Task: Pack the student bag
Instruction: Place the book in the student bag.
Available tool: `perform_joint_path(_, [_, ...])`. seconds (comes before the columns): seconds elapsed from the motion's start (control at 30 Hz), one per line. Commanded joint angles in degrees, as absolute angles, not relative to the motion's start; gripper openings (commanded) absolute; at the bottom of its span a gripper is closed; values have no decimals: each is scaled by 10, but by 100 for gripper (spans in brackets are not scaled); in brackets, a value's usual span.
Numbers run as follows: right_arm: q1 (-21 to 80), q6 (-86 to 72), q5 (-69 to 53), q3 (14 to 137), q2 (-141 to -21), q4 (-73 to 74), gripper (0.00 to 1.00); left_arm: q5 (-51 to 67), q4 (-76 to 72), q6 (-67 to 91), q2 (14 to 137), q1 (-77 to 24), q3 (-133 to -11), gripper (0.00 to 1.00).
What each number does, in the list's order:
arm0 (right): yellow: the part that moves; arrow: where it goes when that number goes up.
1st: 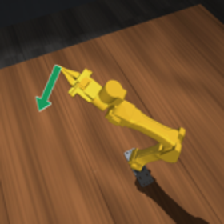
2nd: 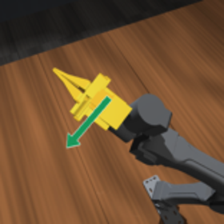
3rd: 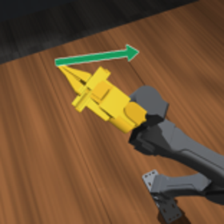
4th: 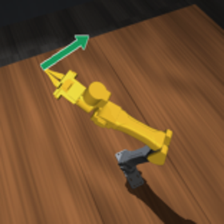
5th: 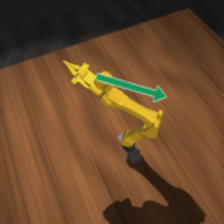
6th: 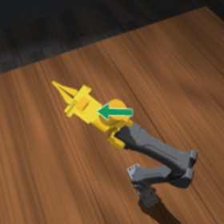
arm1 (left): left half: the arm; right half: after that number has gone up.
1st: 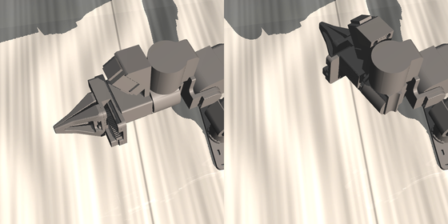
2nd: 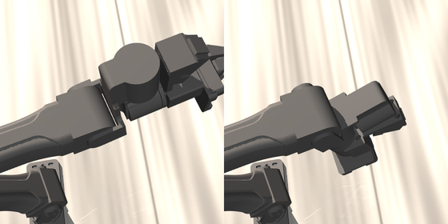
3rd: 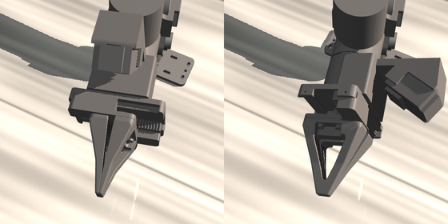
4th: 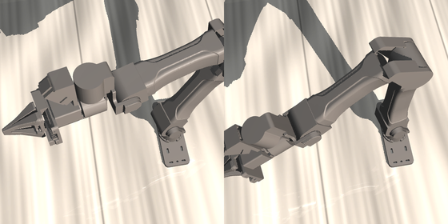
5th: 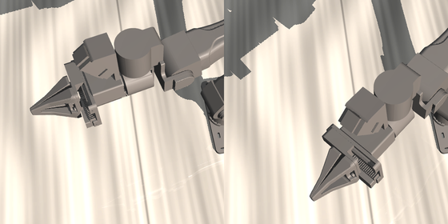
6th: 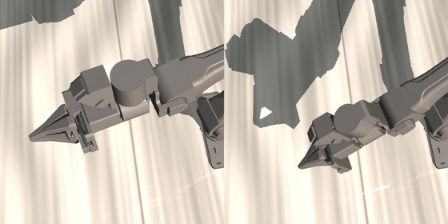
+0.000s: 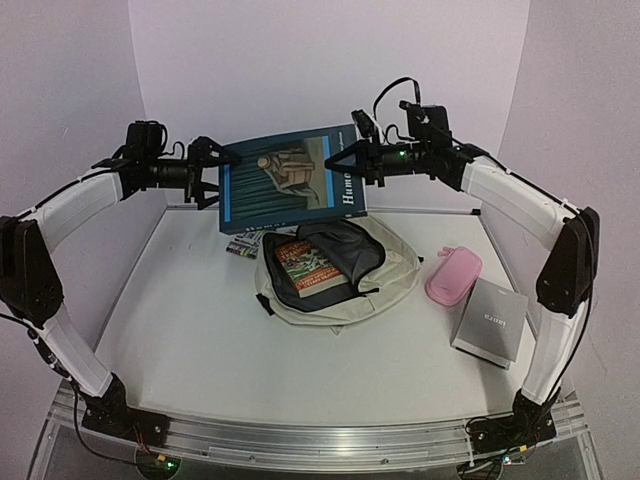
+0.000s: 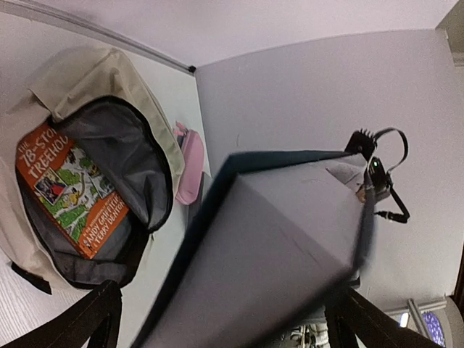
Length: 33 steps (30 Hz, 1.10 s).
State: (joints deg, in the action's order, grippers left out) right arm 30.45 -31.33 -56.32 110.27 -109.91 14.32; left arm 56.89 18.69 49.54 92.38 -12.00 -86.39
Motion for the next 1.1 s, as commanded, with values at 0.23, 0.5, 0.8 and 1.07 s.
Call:
perform_joint_path(0.23, [303,-491,-662,1063,-1075,-37,12,639,54,524,828,-171,-770,91])
perform_joint_path(0.5, [299,-526,-670,1043,-1097,-70,13,630,-69,604,790,-170,-696,55])
perform_joint_path(0.8, [262,-529,-608,1013,-1141,-61,65,573,-138,670,771,-150,-640,16])
perform_joint_path(1.07, [254,-185,-257,1146,-1173,301,76,502,-127,702,760,-103,-605,0])
